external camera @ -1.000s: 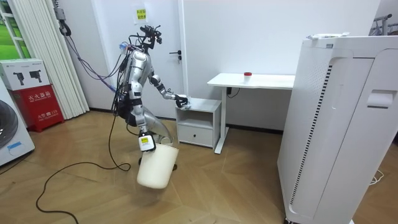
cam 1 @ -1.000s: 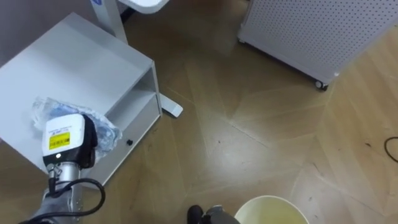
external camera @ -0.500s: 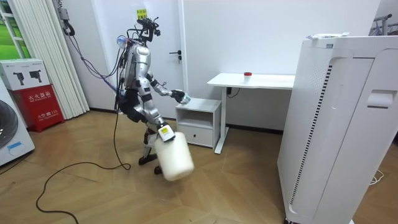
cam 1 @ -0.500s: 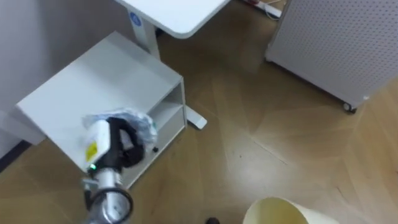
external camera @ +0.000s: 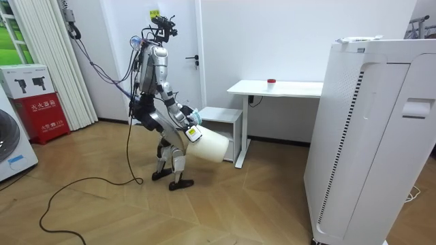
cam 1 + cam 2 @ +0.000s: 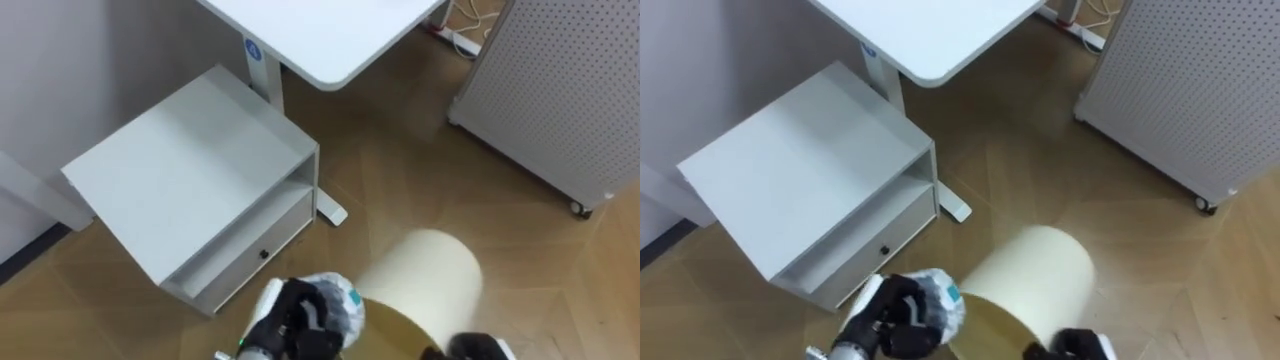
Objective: Pick garbage
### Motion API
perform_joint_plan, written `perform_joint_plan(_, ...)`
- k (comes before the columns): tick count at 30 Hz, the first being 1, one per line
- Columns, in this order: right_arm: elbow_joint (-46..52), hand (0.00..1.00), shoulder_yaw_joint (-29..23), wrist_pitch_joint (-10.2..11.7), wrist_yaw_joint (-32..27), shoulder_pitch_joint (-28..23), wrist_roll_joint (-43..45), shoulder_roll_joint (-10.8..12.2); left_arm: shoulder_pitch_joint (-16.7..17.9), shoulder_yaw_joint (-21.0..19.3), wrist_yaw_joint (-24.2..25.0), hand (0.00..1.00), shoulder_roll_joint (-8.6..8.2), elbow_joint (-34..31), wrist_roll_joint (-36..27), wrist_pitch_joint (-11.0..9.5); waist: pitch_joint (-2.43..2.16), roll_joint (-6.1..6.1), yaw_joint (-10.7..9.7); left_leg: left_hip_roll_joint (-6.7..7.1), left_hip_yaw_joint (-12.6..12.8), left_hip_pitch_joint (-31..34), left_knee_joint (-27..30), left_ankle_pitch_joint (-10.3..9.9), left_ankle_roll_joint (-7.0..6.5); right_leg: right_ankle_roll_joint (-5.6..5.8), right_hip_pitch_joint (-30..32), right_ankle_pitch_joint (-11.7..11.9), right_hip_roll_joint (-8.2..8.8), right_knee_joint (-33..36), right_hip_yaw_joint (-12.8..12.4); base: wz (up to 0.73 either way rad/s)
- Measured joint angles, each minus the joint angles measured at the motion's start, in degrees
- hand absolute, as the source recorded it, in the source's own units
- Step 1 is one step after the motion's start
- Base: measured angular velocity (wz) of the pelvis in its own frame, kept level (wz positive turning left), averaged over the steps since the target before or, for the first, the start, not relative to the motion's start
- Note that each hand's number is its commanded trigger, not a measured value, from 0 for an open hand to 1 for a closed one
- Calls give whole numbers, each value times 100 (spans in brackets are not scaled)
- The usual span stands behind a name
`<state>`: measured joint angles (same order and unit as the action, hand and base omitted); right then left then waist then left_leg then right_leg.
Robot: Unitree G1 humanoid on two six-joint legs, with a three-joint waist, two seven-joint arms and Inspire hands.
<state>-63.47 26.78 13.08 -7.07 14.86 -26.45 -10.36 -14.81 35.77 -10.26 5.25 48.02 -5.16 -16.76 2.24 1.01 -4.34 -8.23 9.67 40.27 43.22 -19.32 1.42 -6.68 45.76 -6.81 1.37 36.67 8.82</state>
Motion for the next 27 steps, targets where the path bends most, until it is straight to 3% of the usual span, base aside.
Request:
perform_joint_plan(2, -7, 100, 72, -1, 106, 73, 60, 23, 29, 98, 428, 100, -10, -3, -156, 5, 2, 12, -3, 2, 45, -16, -35, 8, -45, 29, 0, 1, 30, -6, -20, 0)
perform_joint_plan(11, -4, 100, 62, -17, 200, 84, 174, 84, 96, 177, 1243, 100, -6, -64, -216, 22, 22, 81, -3, -4, 113, 14, -29, -33, -116, 88, 38, -3, 23, -34, -83, -2)
perform_joint_plan(19, 76, 100, 63, -15, 291, 82, 173, 81, 195, 268, 1574, 100, -7, -95, -212, 58, 19, 76, 33, -15, 113, 23, -37, -43, -135, 118, 36, 21, 3, -106, -79, 0)
perform_joint_plan(27, 77, 100, 66, -15, 307, 69, 171, 44, 199, 270, 1601, 100, 3, -113, -213, 60, 14, 67, 147, -4, 118, 3, -50, -42, -138, 125, 21, 26, 8, -110, -81, 0)
